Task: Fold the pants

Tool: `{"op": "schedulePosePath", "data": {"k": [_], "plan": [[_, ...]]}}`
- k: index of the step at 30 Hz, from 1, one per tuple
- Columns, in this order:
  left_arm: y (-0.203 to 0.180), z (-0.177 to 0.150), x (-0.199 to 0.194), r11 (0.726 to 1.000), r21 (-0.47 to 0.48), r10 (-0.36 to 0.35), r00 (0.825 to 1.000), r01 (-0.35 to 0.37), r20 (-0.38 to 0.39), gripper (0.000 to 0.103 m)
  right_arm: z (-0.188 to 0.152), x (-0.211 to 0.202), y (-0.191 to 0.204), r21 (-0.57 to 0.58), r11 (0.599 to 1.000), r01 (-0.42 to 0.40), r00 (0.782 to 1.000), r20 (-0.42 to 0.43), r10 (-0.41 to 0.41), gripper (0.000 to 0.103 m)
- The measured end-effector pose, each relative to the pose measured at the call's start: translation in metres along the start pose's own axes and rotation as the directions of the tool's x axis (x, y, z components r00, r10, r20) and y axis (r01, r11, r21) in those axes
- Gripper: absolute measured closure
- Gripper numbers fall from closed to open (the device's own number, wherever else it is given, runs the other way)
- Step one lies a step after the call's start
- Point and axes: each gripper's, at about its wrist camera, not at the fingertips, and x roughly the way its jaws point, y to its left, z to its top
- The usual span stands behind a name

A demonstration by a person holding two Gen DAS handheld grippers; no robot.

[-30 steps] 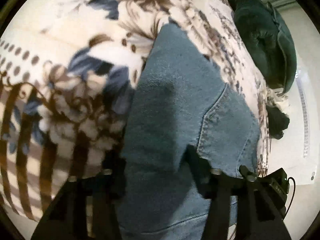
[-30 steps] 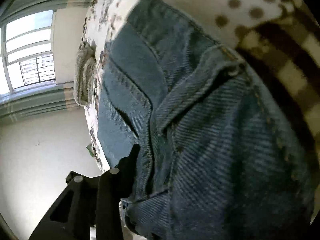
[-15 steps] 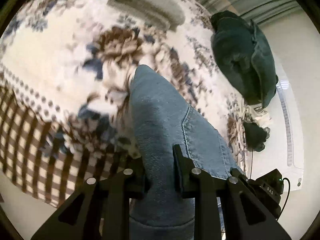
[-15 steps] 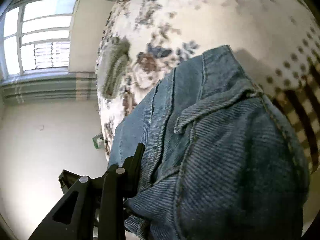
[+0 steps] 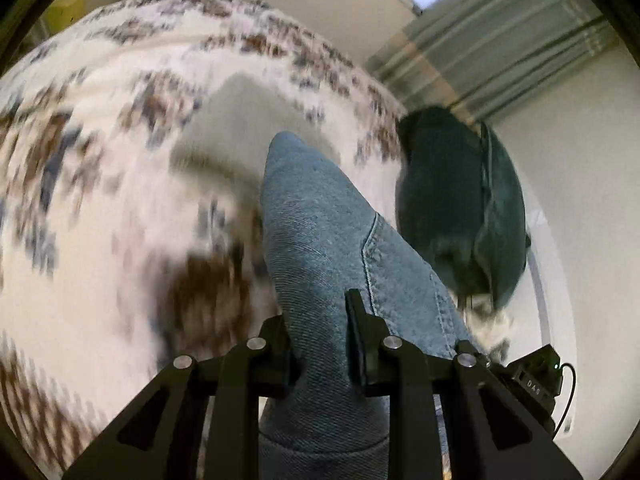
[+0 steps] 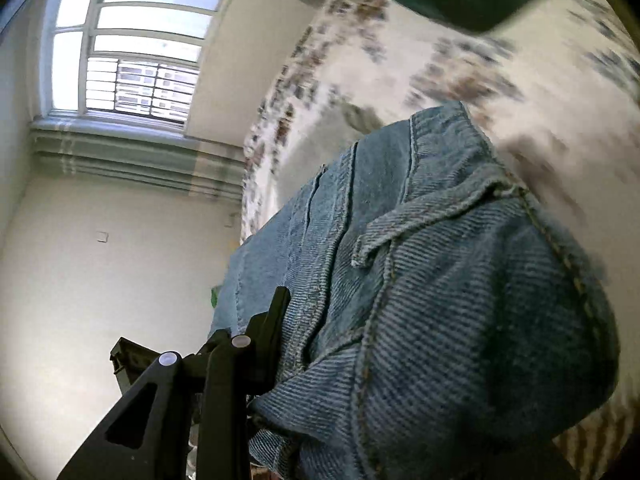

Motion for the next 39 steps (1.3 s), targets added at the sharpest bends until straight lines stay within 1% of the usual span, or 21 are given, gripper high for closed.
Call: {"op": "schedulePosePath", "data": {"k": [1,3,5,7,10,12,14,16,18,21,24,25,27,29,31,32,35,36,37,38,39], "plan": [[0.004,0.019,0.005,1.0,0.006,-0.005,1.0,0.005,0.009,0.084,0.018,0.021,0.015,-0.009,1.0,-0.005,1.0,0.011,0.005,0.071],[0.018,0.074,0.023,1.0,0.022,-0.009,0.999,0.008,0.033,0.084,0.049,0.059,0.036,-0.025,1.0,-0.014,1.0,0.027,0.015,0.072],[0.032,0.117,0.041,0.999,0.034,-0.01,0.999,0.009,0.046,0.084,0.084,0.105,0.054,-0.039,0.999,-0.018,0.999,0.04,0.019,0.072],[0.05,0.157,0.064,0.999,0.047,-0.017,0.998,0.014,0.055,0.084,0.116,0.15,0.068,-0.057,0.998,-0.021,0.998,0.05,0.024,0.072],[0.079,0.204,0.107,0.998,0.057,-0.007,0.998,0.004,0.057,0.084,0.155,0.214,0.074,-0.075,0.997,-0.023,0.998,0.06,0.028,0.072],[0.099,0.223,0.133,0.998,0.057,0.005,0.999,-0.008,0.052,0.084,0.173,0.253,0.067,-0.08,0.997,-0.019,0.998,0.061,0.024,0.072],[0.122,0.232,0.163,0.998,0.058,0.038,0.999,-0.039,0.028,0.084,0.188,0.294,0.051,-0.074,0.997,-0.001,0.999,0.048,0.004,0.072],[0.142,0.229,0.19,0.996,0.057,0.076,0.997,-0.075,-0.01,0.083,0.195,0.325,0.032,-0.072,0.997,0.037,0.999,0.027,-0.035,0.071],[0.157,0.222,0.203,0.995,0.06,0.085,0.996,-0.083,-0.034,0.083,0.194,0.345,0.013,-0.068,0.995,0.078,0.997,0.002,-0.078,0.071],[0.166,0.213,0.202,0.997,0.052,0.059,0.998,-0.057,-0.037,0.081,0.192,0.352,-0.002,-0.062,0.994,0.085,0.996,-0.013,-0.086,0.07],[0.169,0.209,0.199,0.997,0.038,0.063,0.997,-0.061,-0.05,0.079,0.192,0.353,-0.005,-0.061,0.991,0.117,0.992,-0.034,-0.119,0.066],[0.168,0.209,0.197,0.997,0.035,0.071,0.996,-0.069,-0.058,0.078,0.193,0.352,-0.003,-0.064,0.988,0.141,0.988,-0.047,-0.144,0.061],[0.16,0.209,0.192,0.993,0.051,0.111,0.991,-0.108,-0.072,0.076,0.193,0.347,0.002,-0.079,0.979,0.186,0.979,-0.068,-0.191,0.06],[0.15,0.206,0.186,0.985,0.085,0.154,0.985,-0.148,-0.077,0.076,0.19,0.34,0.009,-0.095,0.968,0.23,0.968,-0.081,-0.238,0.056],[0.142,0.204,0.179,0.972,0.118,0.21,0.976,-0.201,-0.063,0.076,0.186,0.328,0.019,-0.121,0.951,0.286,0.951,-0.082,-0.297,0.045],[0.137,0.202,0.174,0.964,0.132,0.238,0.97,-0.229,-0.052,0.076,0.184,0.322,0.023,-0.128,0.945,0.302,0.946,-0.081,-0.314,0.037],[0.121,0.196,0.156,0.934,0.173,0.319,0.947,-0.312,-0.017,0.076,0.174,0.297,0.037,-0.168,0.919,0.358,0.927,-0.054,-0.371,0.032],[0.113,0.194,0.15,0.922,0.192,0.344,0.939,-0.337,-0.002,0.071,0.171,0.288,0.045,-0.2,0.897,0.394,0.913,-0.026,-0.407,0.031],[0.107,0.192,0.146,0.906,0.214,0.371,0.929,-0.364,0.009,0.053,0.167,0.28,0.053,-0.227,0.872,0.433,0.896,-0.001,-0.445,0.026],[0.096,0.189,0.139,0.883,0.245,0.406,0.913,-0.4,0.026,0.041,0.163,0.272,0.063,-0.258,0.845,0.469,0.878,0.032,-0.478,0.017],[0.088,0.186,0.134,0.869,0.261,0.424,0.905,-0.42,0.043,0.019,0.159,0.264,0.076,-0.299,0.805,0.513,0.854,0.079,-0.515,0.011]]}}
